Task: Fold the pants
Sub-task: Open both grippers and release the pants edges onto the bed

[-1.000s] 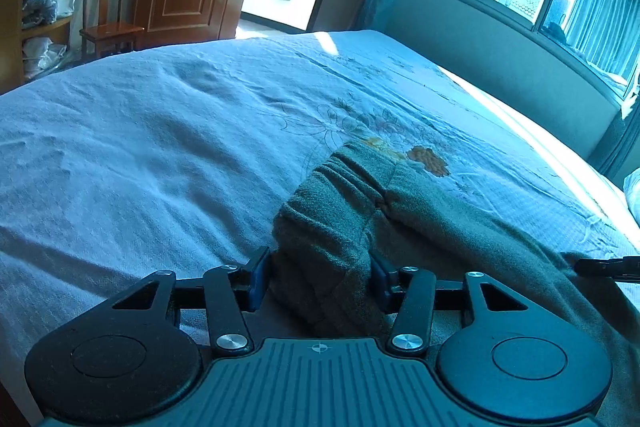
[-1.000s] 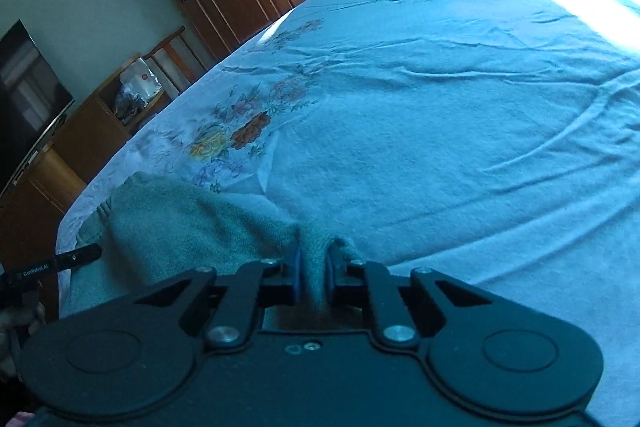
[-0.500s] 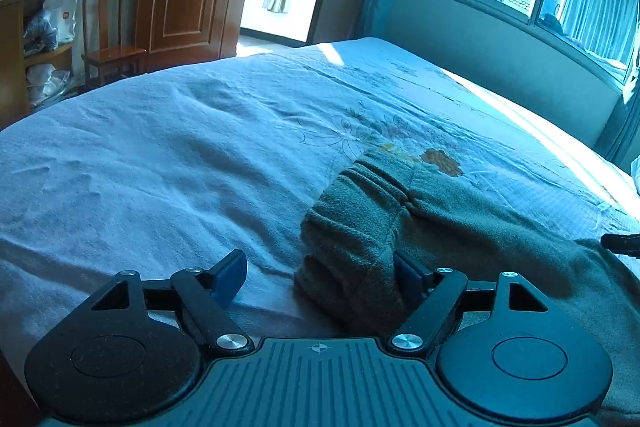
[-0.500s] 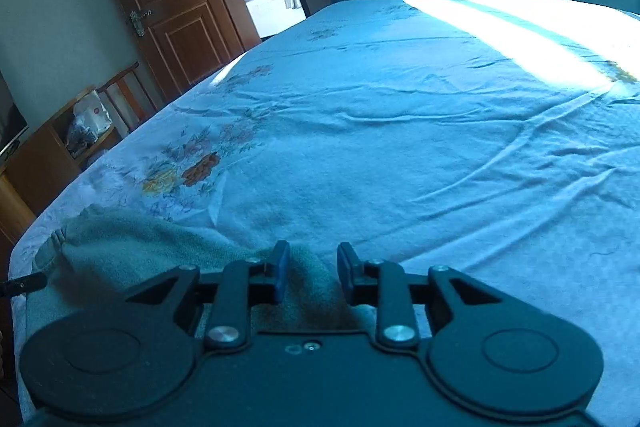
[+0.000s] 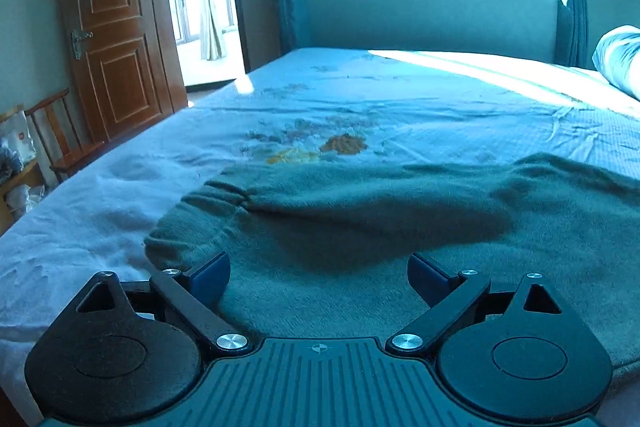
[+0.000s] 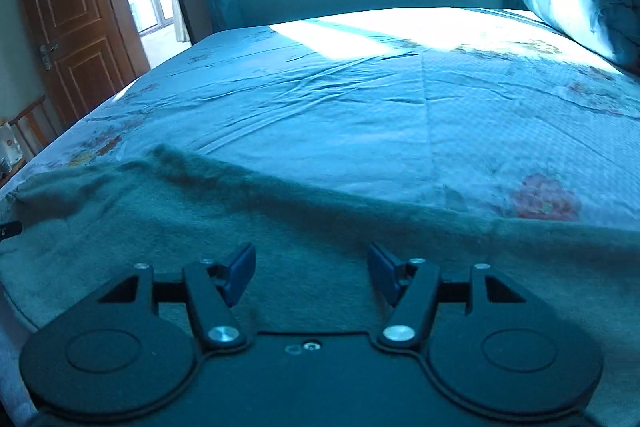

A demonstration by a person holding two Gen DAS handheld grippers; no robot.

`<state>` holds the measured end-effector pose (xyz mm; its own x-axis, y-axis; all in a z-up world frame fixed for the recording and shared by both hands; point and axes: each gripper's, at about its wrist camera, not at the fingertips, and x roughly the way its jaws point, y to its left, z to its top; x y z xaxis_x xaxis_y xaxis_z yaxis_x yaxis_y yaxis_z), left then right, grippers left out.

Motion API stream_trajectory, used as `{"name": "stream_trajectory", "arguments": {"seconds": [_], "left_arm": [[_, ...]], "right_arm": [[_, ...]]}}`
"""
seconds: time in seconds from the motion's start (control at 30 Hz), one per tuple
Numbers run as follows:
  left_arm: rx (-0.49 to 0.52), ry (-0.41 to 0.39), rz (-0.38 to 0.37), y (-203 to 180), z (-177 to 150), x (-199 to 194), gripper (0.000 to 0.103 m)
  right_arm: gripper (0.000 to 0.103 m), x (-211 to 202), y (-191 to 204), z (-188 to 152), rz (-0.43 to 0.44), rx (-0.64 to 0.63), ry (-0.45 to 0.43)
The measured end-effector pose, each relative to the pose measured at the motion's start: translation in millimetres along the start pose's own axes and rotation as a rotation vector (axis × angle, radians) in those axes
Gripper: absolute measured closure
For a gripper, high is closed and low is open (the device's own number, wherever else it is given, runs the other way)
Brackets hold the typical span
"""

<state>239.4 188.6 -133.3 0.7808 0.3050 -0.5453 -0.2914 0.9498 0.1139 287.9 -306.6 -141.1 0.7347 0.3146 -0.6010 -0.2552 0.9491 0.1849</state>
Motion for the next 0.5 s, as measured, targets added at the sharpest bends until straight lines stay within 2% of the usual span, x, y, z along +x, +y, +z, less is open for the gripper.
{"name": "stream_trajectory", "arguments": {"seconds": [0.03, 0.17, 0.27, 0.33, 0.37, 0.43, 0.5], "left_arm": [[0.006, 0.024, -0.004, -1, -4, 4, 0.008], [0.051, -0.007, -0.009, -3, -20, 0, 0.007], [0.044, -0.003, -0.003, -5, -19, -2, 0.007], [0.038, -0.002, 0.003, -8, -14, -7, 0.007], [0.037, -0.017, 0.002, -10, -13, -12, 0.007], [0.046, -0.064, -0.016, -18, -12, -22, 0.007], [0.055, -0.069, -0.031, -28, -13, -26, 0.004]], "right_arm": [[0.048, -7, -18, -3, -0.031, 0.031, -0.004], [0.049, -40, -86, -14, -0.171, 0.106, -0.039], [0.049, -63, -126, -16, -0.269, 0.185, -0.060], [0.046, -84, -140, -17, -0.277, 0.268, -0.101], [0.046, -100, -142, -21, -0.255, 0.278, -0.151], [0.041, -117, -131, -27, -0.214, 0.248, -0.200], [0.035, -123, -122, -37, -0.151, 0.235, -0.212]]}}
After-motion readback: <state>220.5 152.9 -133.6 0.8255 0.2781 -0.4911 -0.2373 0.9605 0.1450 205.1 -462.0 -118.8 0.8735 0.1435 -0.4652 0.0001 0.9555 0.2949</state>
